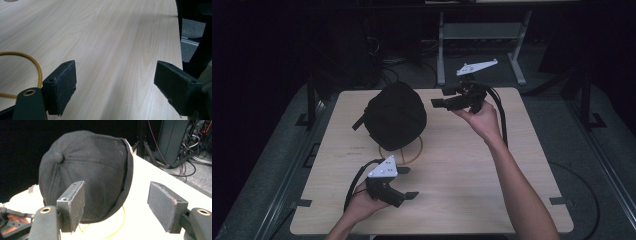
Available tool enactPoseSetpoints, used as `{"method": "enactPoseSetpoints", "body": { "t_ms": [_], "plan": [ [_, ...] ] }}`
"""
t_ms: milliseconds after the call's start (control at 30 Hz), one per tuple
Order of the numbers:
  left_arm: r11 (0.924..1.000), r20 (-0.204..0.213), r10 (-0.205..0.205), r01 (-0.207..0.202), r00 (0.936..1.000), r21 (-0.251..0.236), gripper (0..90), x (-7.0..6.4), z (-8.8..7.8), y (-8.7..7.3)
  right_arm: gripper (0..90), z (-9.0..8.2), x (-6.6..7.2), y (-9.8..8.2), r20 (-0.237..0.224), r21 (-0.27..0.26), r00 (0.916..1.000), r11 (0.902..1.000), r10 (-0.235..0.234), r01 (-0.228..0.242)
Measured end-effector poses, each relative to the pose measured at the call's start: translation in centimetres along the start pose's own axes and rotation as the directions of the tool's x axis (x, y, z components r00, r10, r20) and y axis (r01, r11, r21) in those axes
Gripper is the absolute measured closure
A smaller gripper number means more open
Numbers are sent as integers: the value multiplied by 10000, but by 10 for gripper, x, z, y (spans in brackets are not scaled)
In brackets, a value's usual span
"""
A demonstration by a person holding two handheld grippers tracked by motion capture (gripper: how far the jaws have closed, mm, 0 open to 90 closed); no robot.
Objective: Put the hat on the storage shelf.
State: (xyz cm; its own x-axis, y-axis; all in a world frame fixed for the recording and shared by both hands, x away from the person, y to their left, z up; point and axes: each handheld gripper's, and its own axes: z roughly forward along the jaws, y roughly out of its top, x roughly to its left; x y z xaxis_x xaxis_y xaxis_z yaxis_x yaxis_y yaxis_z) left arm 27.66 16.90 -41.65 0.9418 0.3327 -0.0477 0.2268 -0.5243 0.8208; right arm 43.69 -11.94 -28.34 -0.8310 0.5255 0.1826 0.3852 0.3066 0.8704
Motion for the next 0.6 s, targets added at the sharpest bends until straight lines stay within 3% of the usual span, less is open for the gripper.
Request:
{"method": "enactPoseSetpoints", "body": {
  "t_ms": [600],
  "plan": [
    [10000,-61,26,-25,10000,17,175,1,1,-1,276,-19,-15,-35,212,246,9985,9984,510,-515]
  ]
}}
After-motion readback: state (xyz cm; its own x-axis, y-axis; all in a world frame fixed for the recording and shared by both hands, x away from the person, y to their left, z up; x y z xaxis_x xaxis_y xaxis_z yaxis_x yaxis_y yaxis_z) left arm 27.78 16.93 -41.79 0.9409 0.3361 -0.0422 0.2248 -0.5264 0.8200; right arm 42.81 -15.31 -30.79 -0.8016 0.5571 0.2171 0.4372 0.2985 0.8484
